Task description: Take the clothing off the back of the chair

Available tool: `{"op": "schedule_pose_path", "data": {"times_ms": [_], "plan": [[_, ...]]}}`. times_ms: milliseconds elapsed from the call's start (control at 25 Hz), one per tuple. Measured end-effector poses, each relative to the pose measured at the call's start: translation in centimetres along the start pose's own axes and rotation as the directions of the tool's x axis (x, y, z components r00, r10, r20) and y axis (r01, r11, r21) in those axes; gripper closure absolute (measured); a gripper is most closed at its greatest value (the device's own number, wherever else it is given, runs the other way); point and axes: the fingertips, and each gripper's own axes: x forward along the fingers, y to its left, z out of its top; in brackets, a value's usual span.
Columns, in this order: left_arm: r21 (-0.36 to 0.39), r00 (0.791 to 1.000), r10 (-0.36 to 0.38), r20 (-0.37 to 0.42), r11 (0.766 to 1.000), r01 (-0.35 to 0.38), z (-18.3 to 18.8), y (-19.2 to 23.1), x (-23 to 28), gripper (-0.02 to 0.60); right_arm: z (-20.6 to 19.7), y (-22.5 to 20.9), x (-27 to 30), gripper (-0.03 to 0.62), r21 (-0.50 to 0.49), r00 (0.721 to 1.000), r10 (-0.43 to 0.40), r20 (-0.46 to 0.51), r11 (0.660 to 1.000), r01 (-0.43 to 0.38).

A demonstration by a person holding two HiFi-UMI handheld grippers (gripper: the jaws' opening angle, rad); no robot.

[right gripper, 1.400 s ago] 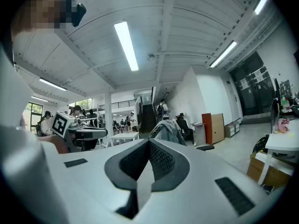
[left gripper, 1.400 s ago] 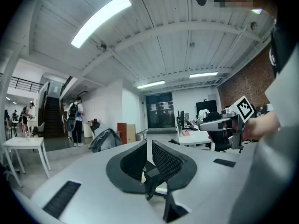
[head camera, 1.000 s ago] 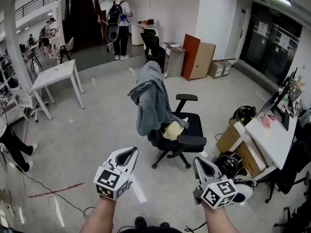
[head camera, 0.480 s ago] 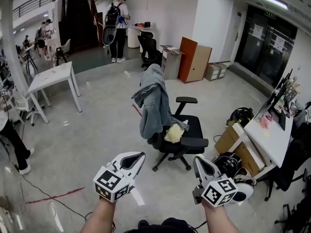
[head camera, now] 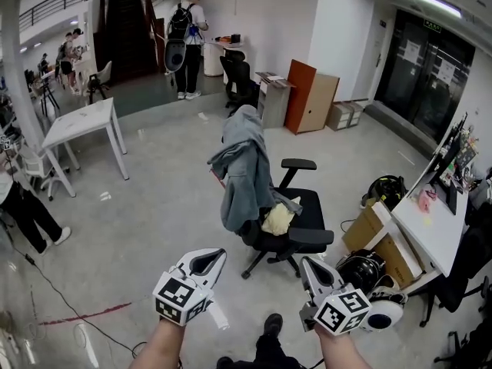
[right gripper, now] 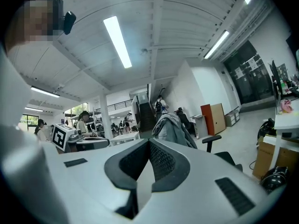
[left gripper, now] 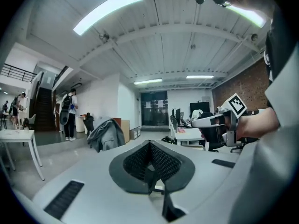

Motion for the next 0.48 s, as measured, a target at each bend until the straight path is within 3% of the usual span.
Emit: {"op": "schedule_pose_path", "data": {"times_ms": [240, 480], "plan": [[-0.004, 0.998, 0.065, 0.008, 0.998, -0.065, 0.5, 3.5, 7.0, 0.575, -0.2, -6.7, 5.6, 0.58, 0.051, 0.999, 0.044, -0.024, 0.998, -0.043], [-0.032, 0.991, 0.127, -0.039, 0.991, -0.128, 1.6, 6.3, 16.2, 0.574, 1.3, -15.1, 11.5, 0.58, 0.072, 0.993, 0.105, -0.059, 0.992, -0.101]]}}
